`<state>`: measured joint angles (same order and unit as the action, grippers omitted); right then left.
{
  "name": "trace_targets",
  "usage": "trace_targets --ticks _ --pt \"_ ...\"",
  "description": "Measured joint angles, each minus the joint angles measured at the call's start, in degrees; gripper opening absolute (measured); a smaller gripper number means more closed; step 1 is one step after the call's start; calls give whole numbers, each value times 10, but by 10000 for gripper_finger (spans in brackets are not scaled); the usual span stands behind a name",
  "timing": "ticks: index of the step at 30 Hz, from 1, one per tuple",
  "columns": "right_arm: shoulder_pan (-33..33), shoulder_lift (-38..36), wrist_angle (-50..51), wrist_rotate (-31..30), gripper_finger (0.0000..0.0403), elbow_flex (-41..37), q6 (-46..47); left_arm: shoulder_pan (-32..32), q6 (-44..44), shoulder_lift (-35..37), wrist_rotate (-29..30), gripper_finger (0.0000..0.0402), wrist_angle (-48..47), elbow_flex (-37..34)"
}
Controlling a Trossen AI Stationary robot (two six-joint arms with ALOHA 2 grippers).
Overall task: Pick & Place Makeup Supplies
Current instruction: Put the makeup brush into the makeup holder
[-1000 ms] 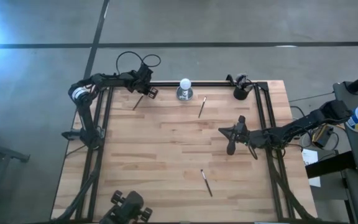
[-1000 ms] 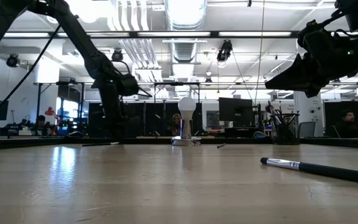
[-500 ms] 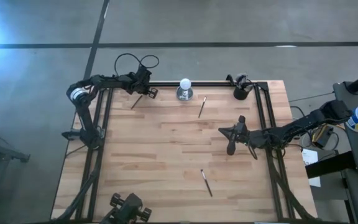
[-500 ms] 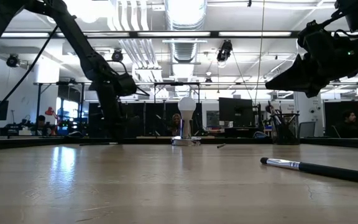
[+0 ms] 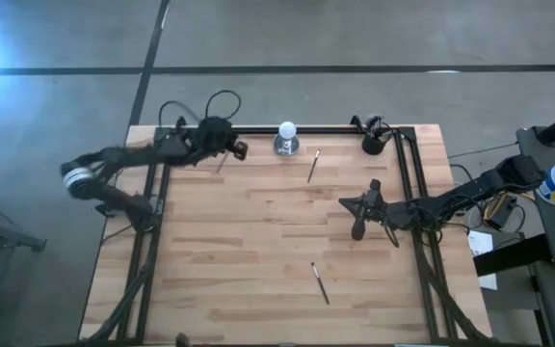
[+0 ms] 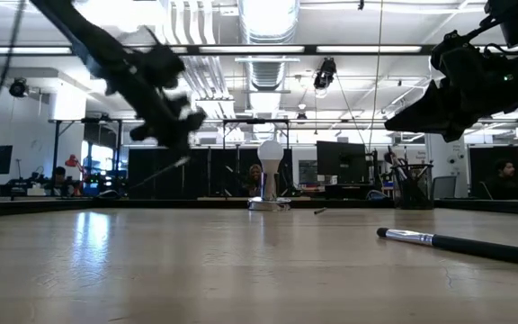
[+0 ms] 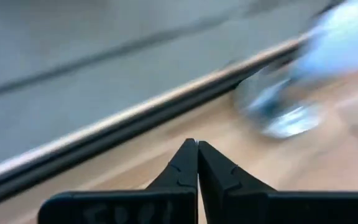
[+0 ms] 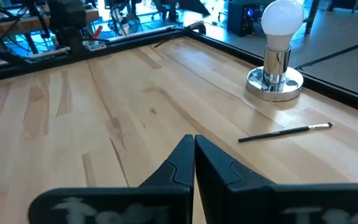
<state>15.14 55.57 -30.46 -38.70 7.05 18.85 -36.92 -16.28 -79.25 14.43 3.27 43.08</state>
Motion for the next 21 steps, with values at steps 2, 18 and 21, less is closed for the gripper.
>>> trace_targets --ticks 2,18,21 --pt "0 0 0 0 8 0 0 43 -6 40 -1 0 66 -42" --pt "0 1 -42 48 8 0 -9 352 0 -58 47 0 603 -184" --pt "0 3 -84 84 8 0 -19 360 16 -140 4 0 706 -149"
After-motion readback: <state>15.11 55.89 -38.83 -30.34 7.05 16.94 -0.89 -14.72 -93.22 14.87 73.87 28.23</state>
